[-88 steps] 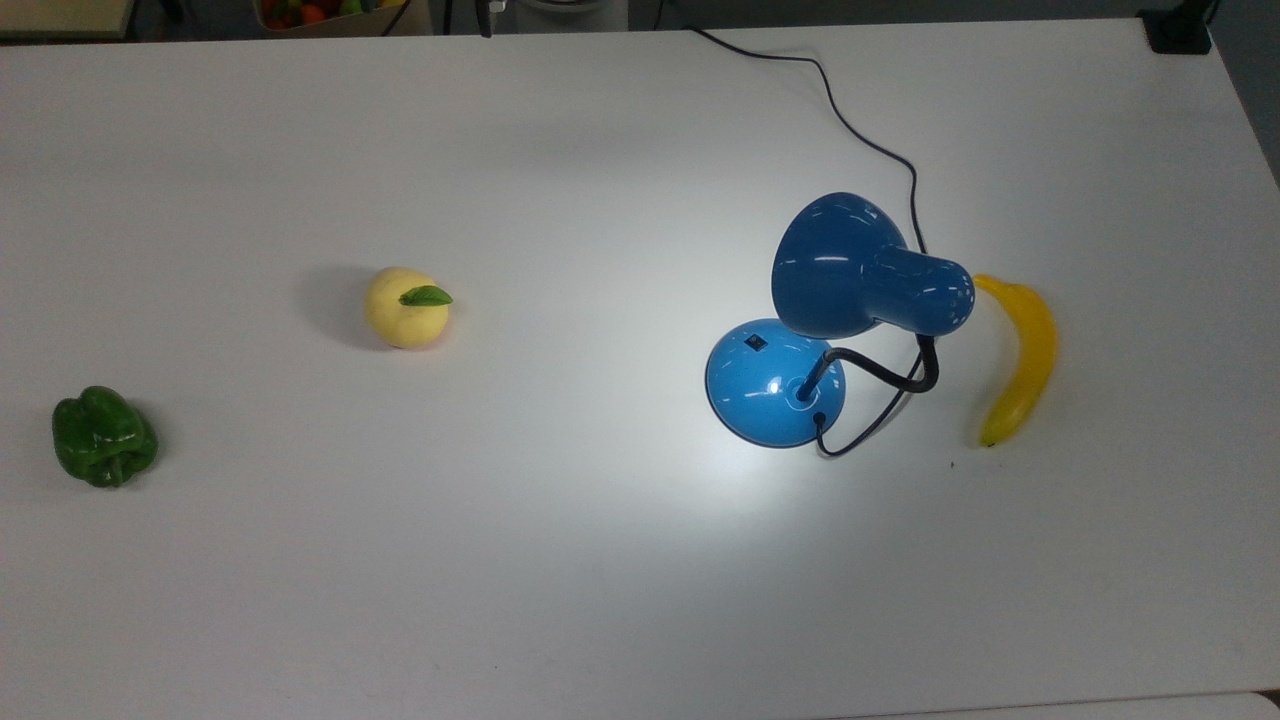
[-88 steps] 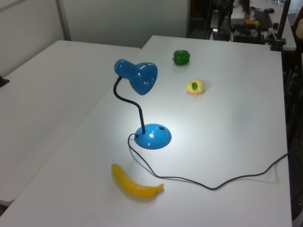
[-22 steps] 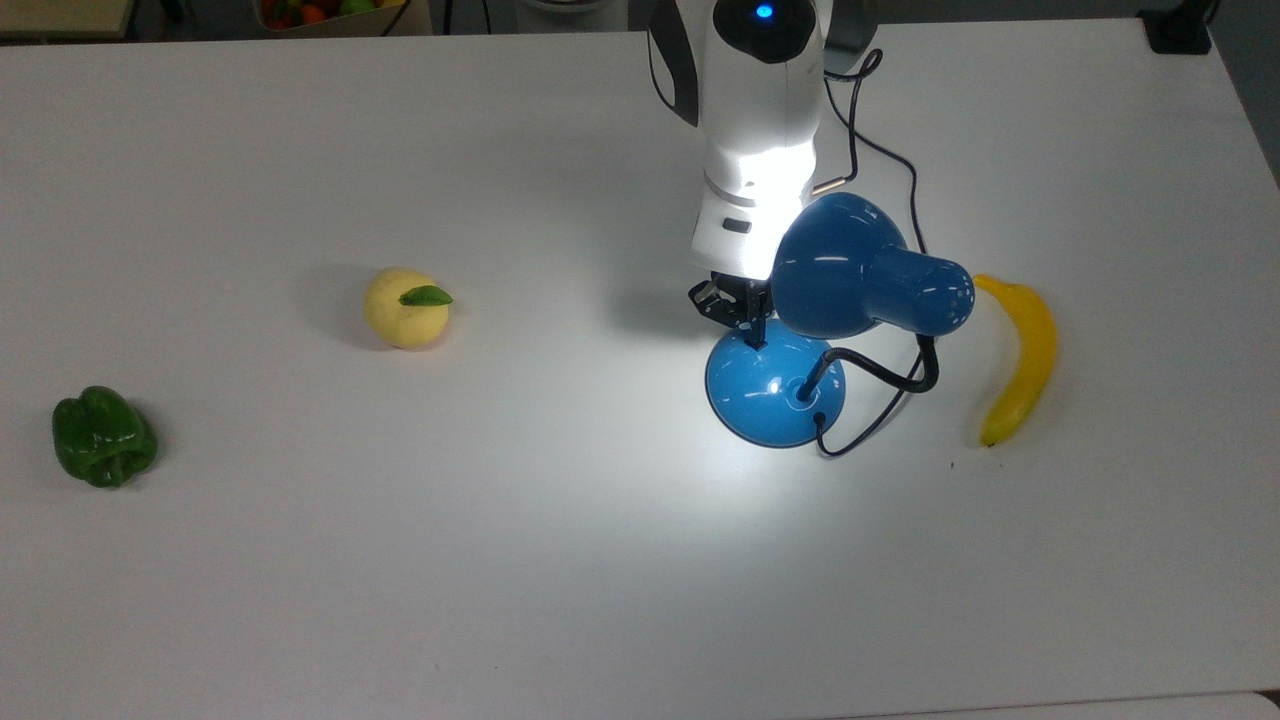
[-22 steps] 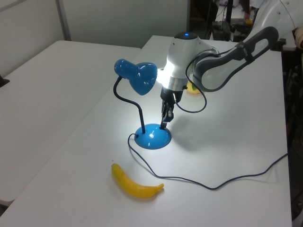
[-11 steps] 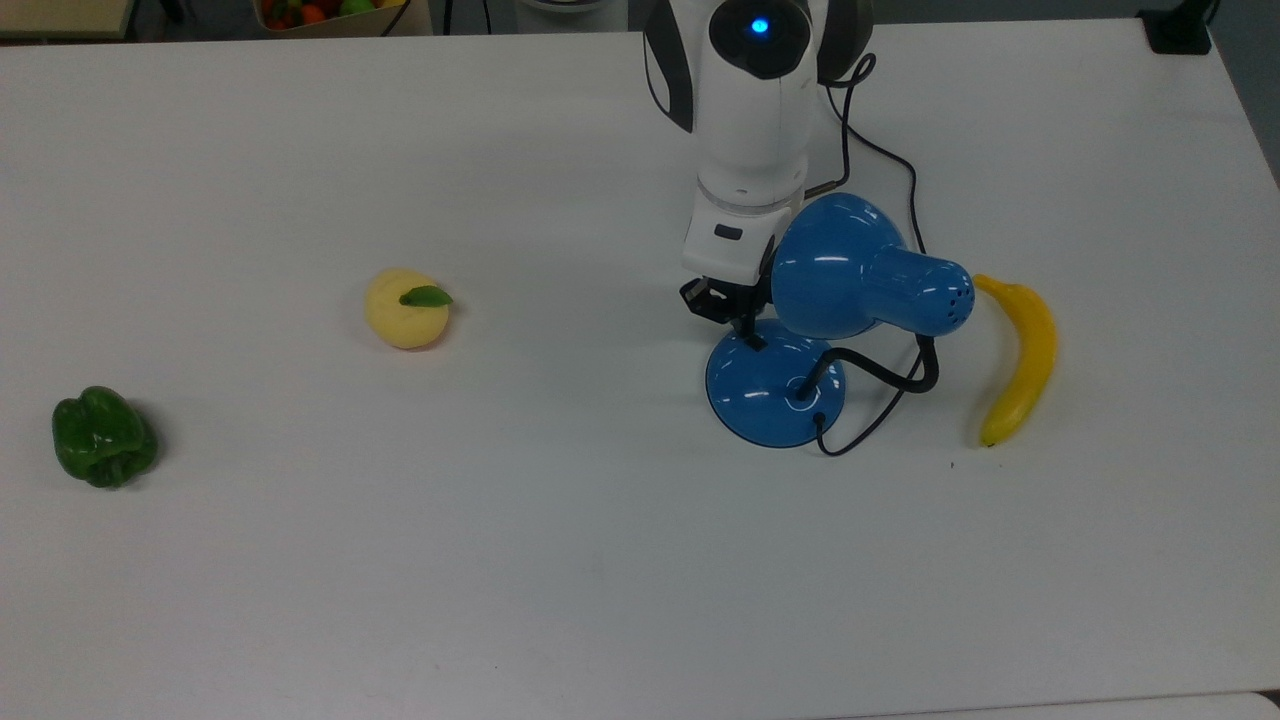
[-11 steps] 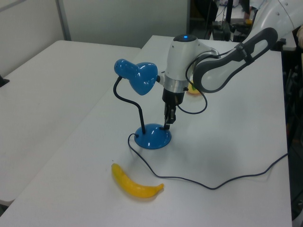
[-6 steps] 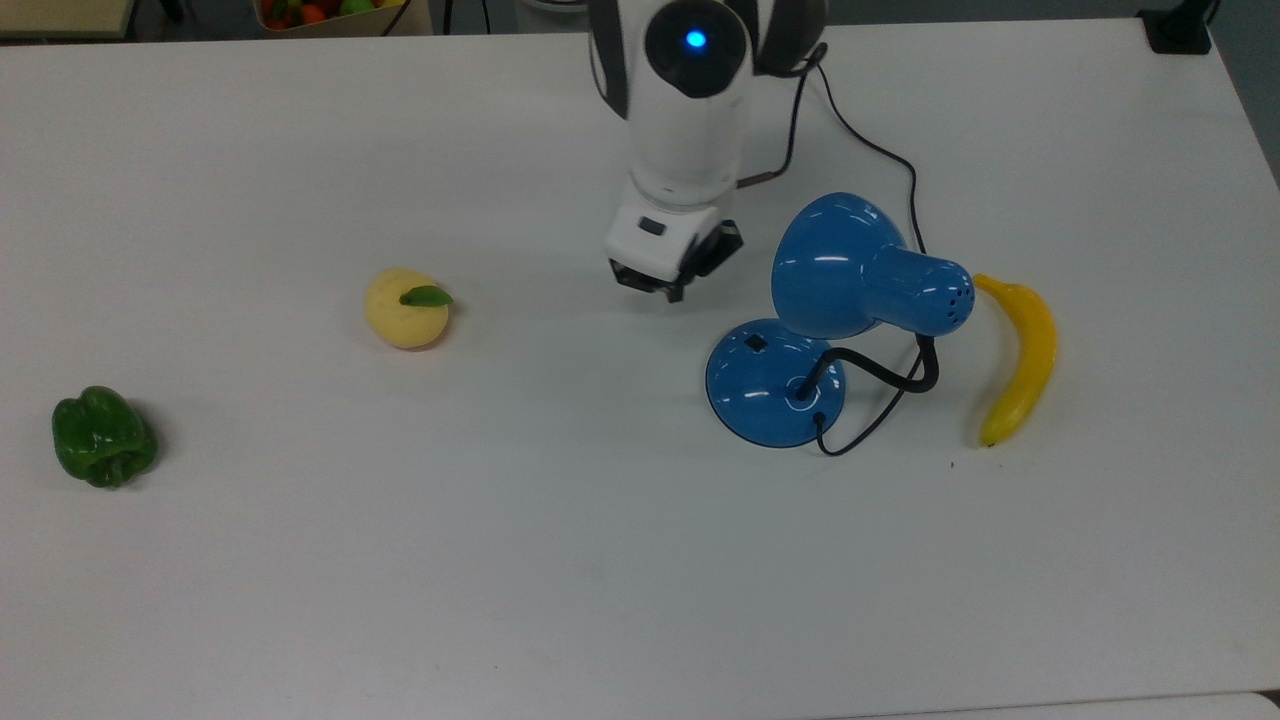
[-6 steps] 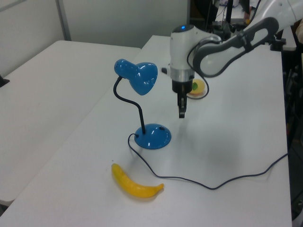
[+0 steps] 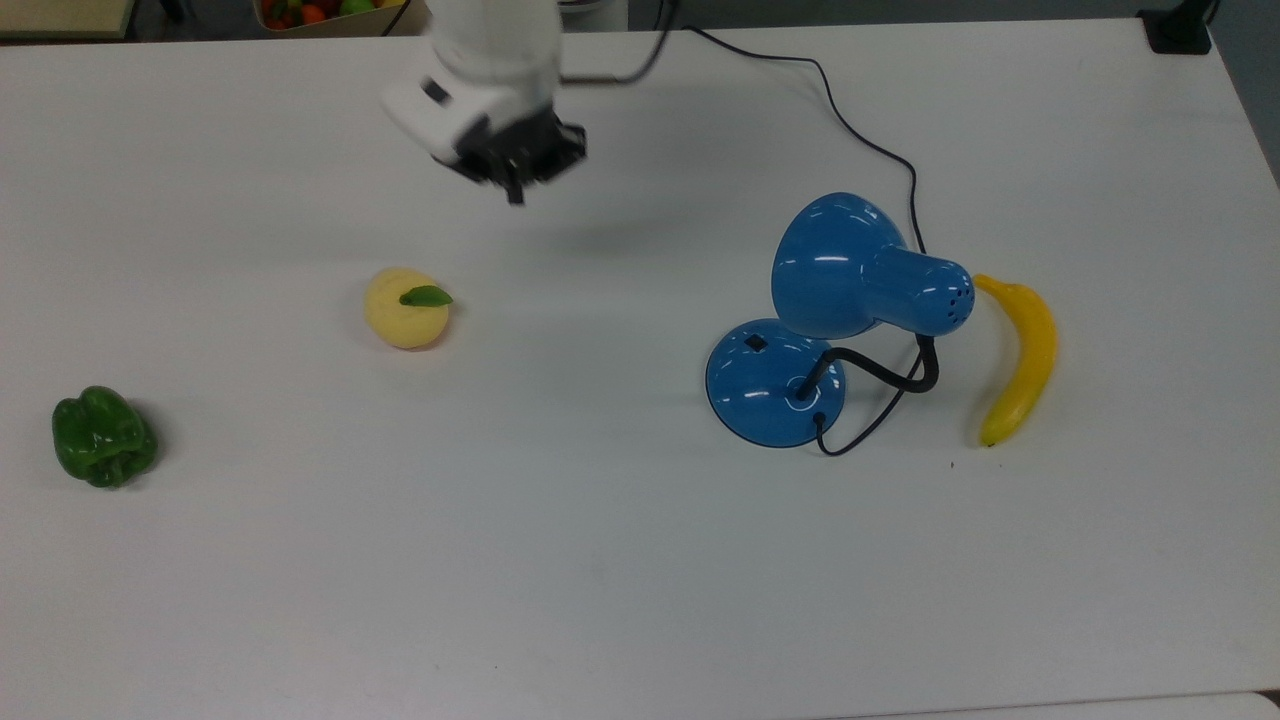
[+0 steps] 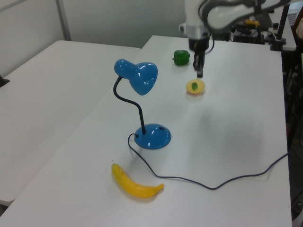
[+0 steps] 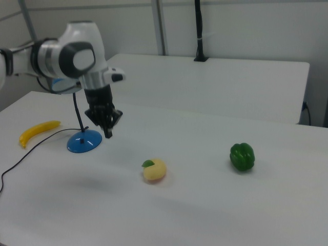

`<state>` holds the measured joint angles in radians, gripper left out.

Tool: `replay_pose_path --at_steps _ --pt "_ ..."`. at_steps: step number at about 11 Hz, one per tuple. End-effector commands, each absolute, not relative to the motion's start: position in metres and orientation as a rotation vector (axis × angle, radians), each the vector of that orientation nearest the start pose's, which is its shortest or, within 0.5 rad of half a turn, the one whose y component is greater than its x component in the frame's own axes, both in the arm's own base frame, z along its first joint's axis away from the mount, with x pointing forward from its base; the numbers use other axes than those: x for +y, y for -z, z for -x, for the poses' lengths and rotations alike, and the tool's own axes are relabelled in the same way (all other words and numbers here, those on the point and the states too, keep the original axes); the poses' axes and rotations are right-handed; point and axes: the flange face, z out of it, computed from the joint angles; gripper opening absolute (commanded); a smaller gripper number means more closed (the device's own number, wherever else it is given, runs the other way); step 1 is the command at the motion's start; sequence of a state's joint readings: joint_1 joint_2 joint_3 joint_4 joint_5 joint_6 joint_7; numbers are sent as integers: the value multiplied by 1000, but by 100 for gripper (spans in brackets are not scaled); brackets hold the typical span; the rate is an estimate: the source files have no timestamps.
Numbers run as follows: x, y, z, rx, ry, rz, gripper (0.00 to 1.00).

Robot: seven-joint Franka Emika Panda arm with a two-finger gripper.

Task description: Turn off lamp

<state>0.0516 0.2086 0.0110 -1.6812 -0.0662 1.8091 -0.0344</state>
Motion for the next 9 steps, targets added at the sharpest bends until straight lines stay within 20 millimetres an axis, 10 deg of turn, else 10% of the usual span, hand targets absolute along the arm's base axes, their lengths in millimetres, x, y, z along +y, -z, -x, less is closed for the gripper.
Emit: replay_pose_path --at_steps 1,4,7,9 --pt "-1 -561 -583 -32 -76 3214 0" --pt "-23 -606 -561 42 -12 3203 0" --pt "-21 -610 -557 37 -23 3201 14" --pt "-28 -616 -552 38 -15 3193 92"
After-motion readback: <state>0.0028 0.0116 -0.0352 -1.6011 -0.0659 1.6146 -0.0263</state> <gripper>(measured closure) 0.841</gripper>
